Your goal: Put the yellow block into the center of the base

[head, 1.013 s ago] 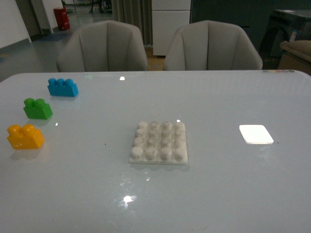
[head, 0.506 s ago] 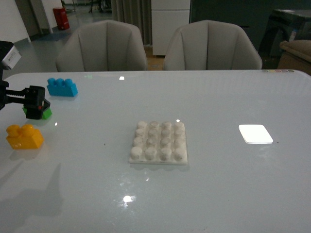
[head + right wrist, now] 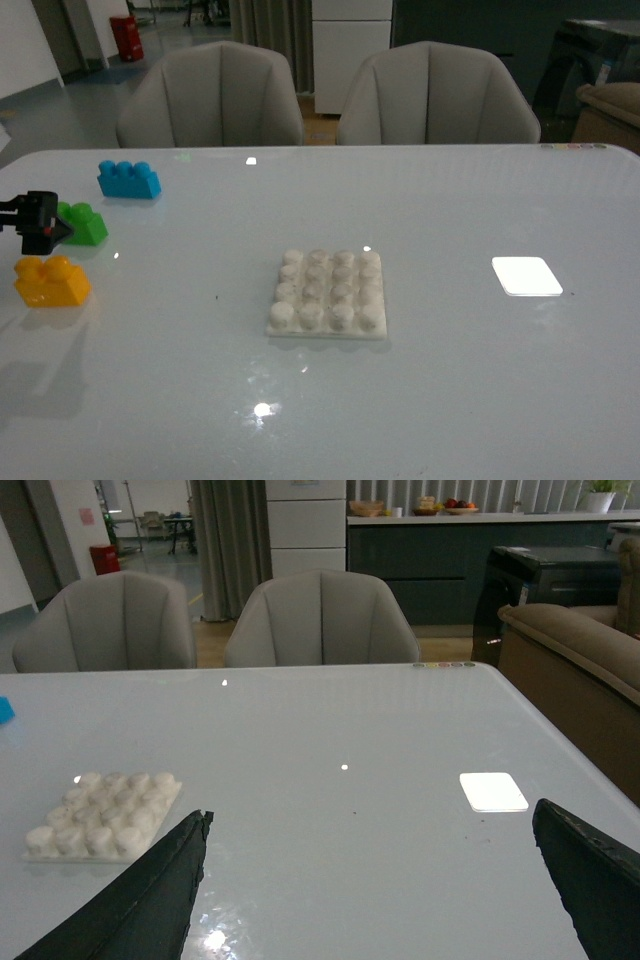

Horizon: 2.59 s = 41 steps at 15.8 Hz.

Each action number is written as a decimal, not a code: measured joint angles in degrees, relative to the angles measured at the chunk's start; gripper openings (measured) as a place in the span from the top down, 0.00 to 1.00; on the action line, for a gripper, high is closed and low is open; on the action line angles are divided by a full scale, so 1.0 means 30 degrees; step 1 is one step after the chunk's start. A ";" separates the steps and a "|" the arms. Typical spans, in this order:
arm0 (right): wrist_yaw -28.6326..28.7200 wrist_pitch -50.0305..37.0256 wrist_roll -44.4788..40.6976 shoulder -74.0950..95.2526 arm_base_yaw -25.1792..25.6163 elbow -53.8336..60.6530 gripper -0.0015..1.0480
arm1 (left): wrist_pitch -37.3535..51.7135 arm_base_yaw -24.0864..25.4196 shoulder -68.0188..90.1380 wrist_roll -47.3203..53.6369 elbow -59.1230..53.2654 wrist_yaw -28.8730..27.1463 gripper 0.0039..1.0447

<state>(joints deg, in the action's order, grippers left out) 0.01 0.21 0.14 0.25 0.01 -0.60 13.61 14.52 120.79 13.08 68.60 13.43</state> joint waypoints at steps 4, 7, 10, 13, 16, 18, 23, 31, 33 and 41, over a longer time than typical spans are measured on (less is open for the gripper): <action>0.0000 0.0000 0.0000 0.0000 0.0000 0.0000 0.06 | -0.1239 0.0386 0.0044 -0.0342 0.0073 0.0044 0.06; 0.0000 -0.0007 0.0000 0.0000 0.0000 0.0000 0.06 | -0.1617 0.0226 0.0146 -0.0801 0.0117 0.0284 0.06; 0.0000 -0.0007 0.0000 0.0000 0.0000 0.0000 0.06 | -0.1887 -0.0066 0.0197 -0.0860 0.0117 0.0095 0.06; 0.0000 -0.0007 0.0000 0.0000 0.0000 0.0000 0.06 | -0.2098 -0.0226 0.0874 -0.0845 0.0379 -0.0539 0.06; 0.0000 -0.0007 0.0000 0.0000 0.0000 0.0000 0.06 | -0.2120 -0.0291 0.1253 -0.0845 0.0590 -0.0707 0.06; 0.0000 -0.0007 0.0000 0.0000 0.0000 0.0000 0.06 | -0.2025 -0.0291 0.1290 -0.0831 0.0729 -0.0845 0.06; 0.0000 -0.0007 0.0000 0.0000 0.0000 0.0000 0.06 | -0.2091 -0.0291 0.1333 -0.0838 0.0729 -0.0976 0.06; 0.0000 -0.0007 0.0000 0.0000 0.0000 0.0000 0.06 | -0.2171 -0.0590 0.0342 -0.1086 0.0095 -0.1195 0.44; 0.0000 -0.0007 0.0000 0.0000 0.0000 0.0000 0.06 | -0.1916 -0.1027 -0.1486 -0.1756 -0.0954 -0.2113 0.44; 0.0000 -0.0007 0.0000 0.0000 0.0000 0.0000 0.06 | -0.2288 -1.0433 -1.0652 -0.6368 -0.7337 -0.5705 0.44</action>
<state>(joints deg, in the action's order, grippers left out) 0.01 0.19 0.14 0.25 0.01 -0.60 6.74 -16.78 88.84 -6.02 46.59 -3.68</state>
